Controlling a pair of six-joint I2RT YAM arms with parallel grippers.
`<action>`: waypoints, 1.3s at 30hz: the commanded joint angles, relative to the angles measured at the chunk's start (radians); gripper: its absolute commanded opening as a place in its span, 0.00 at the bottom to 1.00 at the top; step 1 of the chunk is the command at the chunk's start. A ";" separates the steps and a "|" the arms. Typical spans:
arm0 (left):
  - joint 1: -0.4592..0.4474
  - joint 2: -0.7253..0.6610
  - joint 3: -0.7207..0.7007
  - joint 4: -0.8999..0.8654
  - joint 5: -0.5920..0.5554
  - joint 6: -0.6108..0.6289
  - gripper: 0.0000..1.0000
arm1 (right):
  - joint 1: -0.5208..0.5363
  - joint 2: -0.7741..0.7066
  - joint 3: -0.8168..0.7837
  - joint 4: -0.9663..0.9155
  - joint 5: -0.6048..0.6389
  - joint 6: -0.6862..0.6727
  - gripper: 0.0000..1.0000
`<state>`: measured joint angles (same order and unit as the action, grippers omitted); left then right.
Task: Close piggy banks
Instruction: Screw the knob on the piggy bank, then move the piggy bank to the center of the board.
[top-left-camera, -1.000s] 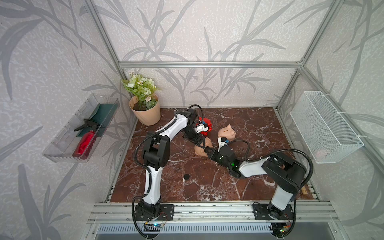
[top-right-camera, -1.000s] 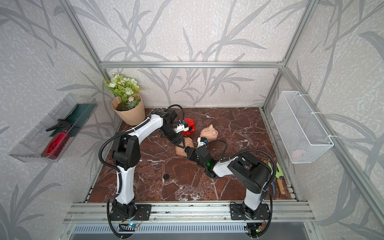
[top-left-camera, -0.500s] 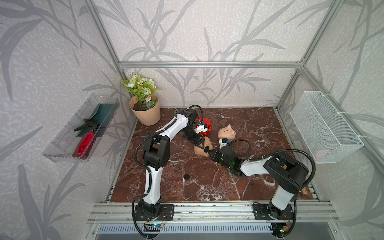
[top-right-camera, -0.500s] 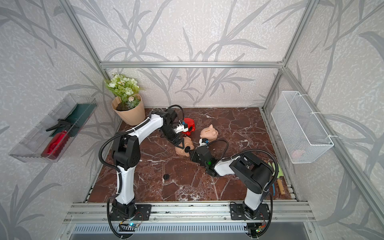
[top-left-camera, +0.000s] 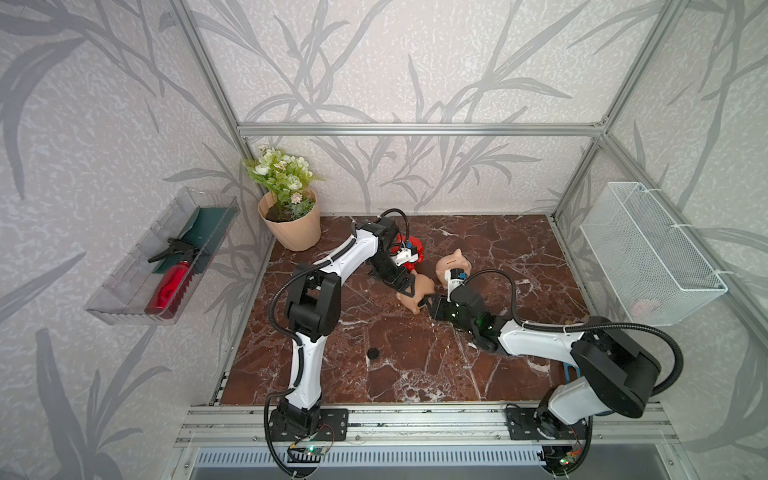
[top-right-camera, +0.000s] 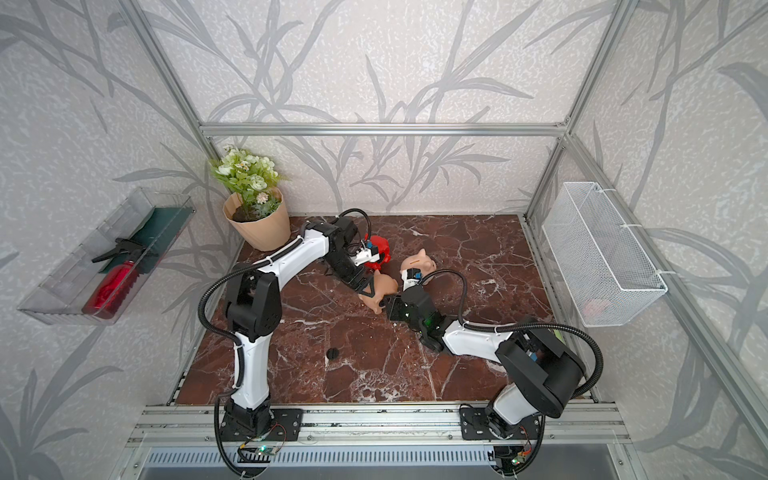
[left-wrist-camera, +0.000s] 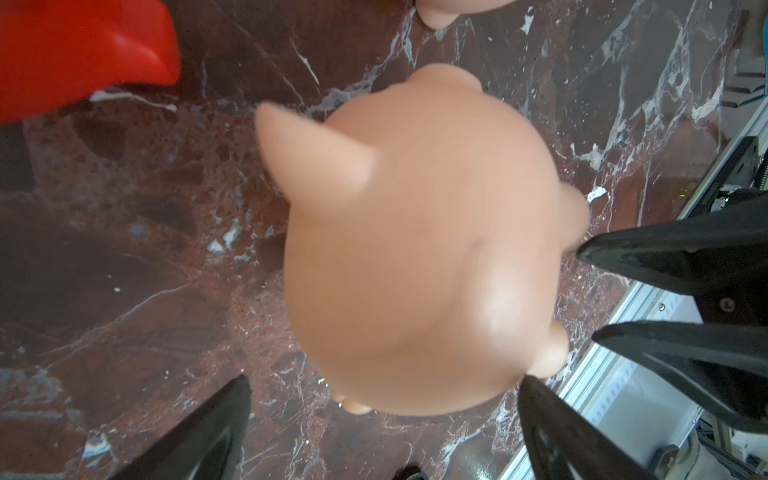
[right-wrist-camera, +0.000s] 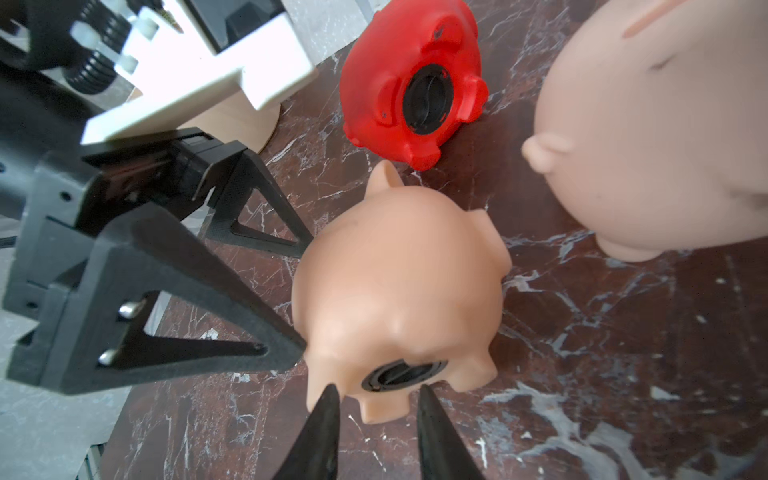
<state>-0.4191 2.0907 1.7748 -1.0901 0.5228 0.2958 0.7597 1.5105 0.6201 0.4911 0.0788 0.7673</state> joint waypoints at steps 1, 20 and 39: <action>-0.018 -0.094 -0.050 0.095 -0.039 -0.037 0.99 | -0.023 -0.048 -0.027 -0.049 -0.005 -0.048 0.32; -0.120 -0.121 -0.066 0.109 -0.194 0.130 0.99 | -0.193 -0.364 -0.082 -0.274 -0.057 -0.190 0.33; -0.250 -0.001 0.042 0.237 -0.442 -0.020 0.99 | -0.332 -0.452 -0.098 -0.364 -0.117 -0.194 0.38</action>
<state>-0.6544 2.0533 1.7870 -0.8555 0.1562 0.3069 0.4339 1.0721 0.5297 0.1436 -0.0128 0.5747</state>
